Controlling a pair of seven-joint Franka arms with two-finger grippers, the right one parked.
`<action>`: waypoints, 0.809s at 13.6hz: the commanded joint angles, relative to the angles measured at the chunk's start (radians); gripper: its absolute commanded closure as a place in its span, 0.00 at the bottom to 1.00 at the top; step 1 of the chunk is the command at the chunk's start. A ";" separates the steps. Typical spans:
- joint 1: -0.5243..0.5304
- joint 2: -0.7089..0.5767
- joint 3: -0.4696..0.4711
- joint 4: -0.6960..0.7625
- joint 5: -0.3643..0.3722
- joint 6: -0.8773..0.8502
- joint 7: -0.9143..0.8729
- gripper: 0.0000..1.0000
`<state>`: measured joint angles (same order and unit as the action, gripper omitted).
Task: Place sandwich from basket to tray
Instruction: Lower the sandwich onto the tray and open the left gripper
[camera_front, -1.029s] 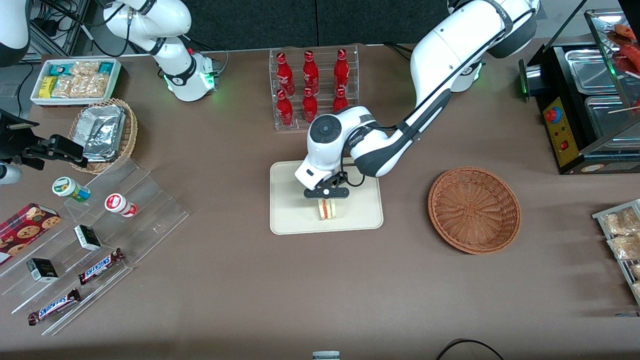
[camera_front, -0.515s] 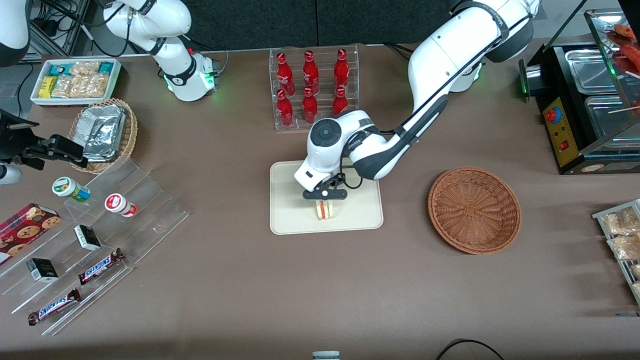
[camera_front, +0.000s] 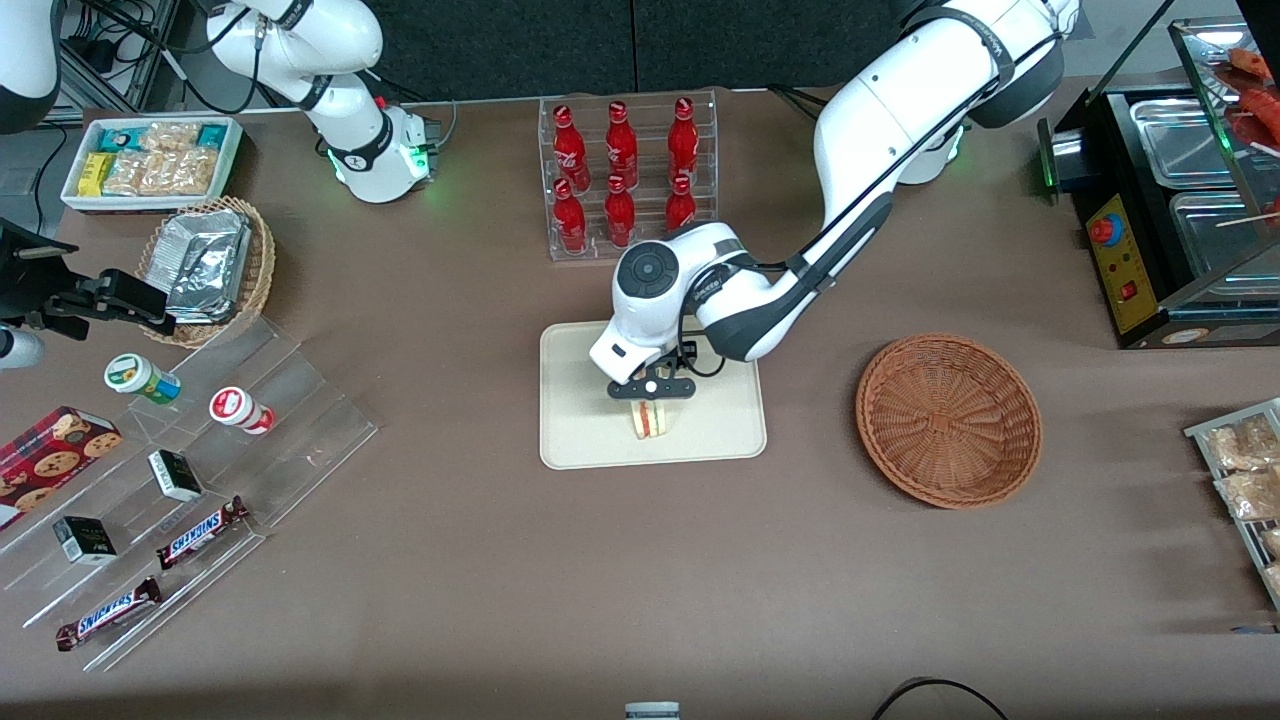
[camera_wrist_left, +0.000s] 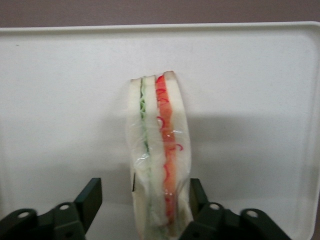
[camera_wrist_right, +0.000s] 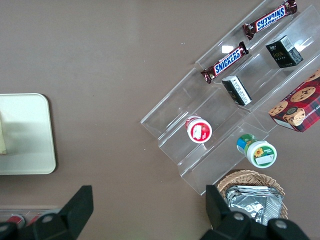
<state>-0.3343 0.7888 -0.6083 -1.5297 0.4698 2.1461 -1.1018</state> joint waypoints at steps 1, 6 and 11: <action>0.001 -0.084 -0.004 0.013 0.003 -0.099 -0.055 0.00; 0.075 -0.190 -0.007 0.085 -0.054 -0.236 -0.164 0.00; 0.173 -0.298 -0.007 0.097 -0.127 -0.360 -0.077 0.00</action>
<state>-0.1902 0.5340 -0.6090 -1.4317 0.3811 1.8341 -1.2221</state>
